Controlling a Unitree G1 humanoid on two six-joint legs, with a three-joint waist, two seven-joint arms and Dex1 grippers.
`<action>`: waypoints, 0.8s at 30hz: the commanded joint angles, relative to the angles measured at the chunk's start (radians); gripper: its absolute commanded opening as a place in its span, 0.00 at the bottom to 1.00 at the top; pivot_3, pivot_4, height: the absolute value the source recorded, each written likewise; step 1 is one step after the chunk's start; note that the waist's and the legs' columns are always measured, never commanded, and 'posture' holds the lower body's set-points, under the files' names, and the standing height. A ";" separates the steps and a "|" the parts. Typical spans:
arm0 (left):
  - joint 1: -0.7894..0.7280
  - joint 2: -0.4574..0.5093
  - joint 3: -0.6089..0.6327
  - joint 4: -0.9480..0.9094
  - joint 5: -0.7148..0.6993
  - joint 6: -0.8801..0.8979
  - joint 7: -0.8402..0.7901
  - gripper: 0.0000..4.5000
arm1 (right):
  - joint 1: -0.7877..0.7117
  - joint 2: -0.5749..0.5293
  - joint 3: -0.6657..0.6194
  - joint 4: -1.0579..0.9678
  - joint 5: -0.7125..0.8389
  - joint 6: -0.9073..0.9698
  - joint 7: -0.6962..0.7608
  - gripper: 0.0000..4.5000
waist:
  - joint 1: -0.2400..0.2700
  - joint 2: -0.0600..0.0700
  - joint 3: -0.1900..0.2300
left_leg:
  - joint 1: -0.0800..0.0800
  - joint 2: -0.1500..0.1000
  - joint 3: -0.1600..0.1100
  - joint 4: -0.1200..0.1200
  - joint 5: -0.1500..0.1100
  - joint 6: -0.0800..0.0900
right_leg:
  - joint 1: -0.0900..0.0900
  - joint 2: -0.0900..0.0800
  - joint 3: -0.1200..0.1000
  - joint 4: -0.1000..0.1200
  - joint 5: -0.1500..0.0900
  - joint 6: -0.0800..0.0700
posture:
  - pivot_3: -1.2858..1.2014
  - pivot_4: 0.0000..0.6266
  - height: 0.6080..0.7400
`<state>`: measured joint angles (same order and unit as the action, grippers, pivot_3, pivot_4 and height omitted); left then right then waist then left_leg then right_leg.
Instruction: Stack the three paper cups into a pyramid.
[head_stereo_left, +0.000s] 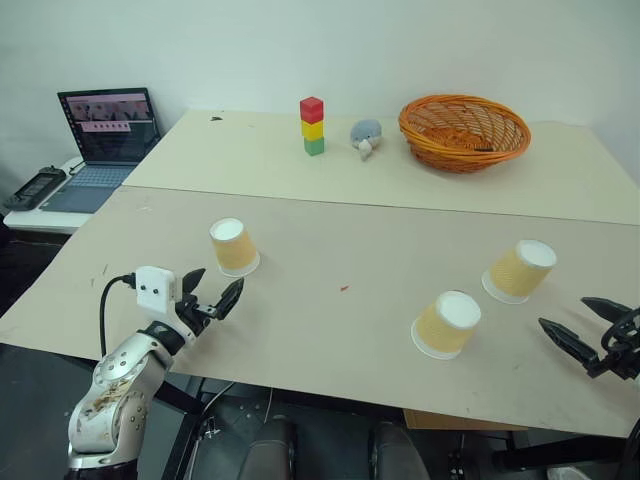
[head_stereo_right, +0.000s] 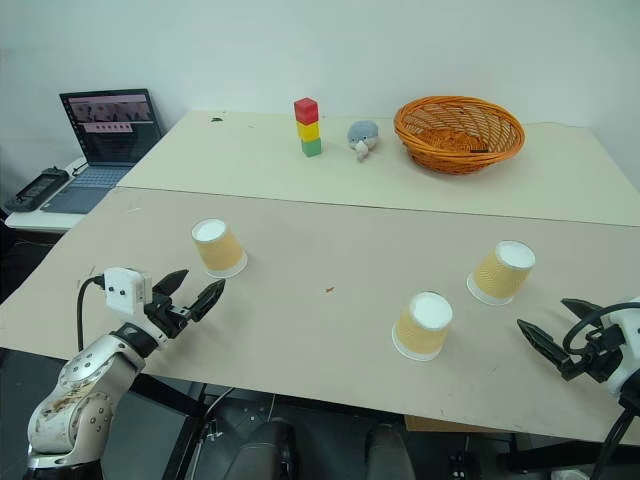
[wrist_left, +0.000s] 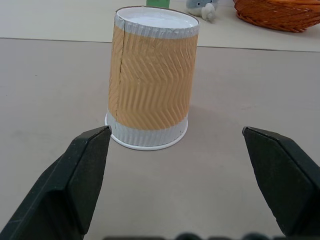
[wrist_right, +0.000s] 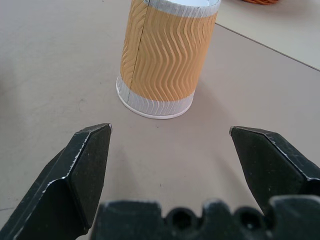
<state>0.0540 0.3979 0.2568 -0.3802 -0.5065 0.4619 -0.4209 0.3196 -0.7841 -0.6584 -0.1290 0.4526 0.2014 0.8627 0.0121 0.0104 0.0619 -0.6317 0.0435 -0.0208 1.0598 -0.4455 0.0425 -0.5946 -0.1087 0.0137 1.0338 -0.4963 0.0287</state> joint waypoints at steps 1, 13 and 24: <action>-0.046 0.068 -0.061 0.010 0.004 -0.009 -0.124 1.00 | 0.036 -0.010 -0.071 -0.047 0.030 0.021 0.015 0.98 | 0.000 0.000 0.000 | 0.000 0.000 0.000 0.000 0.000 0.000 | 0.000 0.000 0.000 0.000 0.000 0.000 | 0.52 0.24 0.16; -0.525 0.351 -0.260 0.183 -0.066 0.009 -0.718 1.00 | 0.235 -0.085 -0.268 -0.317 0.239 0.254 0.195 0.98 | -0.015 0.000 0.001 | 0.000 0.004 0.001 0.000 -0.001 0.002 | 0.003 0.011 -0.002 -0.003 0.000 -0.001 | 0.52 0.24 0.16; -0.627 0.239 -0.333 0.161 -0.039 -0.003 -0.713 1.00 | 0.065 -0.057 0.014 -0.435 0.189 0.268 0.061 0.98 | -0.022 0.001 0.007 | 0.012 0.006 -0.002 0.000 -0.002 0.005 | 0.013 0.017 -0.001 -0.003 -0.001 -0.001 | 0.52 0.24 0.16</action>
<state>-0.5511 0.6339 -0.0823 -0.1865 -0.5489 0.4638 -1.1306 0.4009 -0.8442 -0.6473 -0.5381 0.6457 0.4771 0.9331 -0.0096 0.0114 0.0692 -0.6197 0.0493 -0.0225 1.0597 -0.4477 0.0479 -0.5819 -0.0922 0.0125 1.0308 -0.4971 0.0277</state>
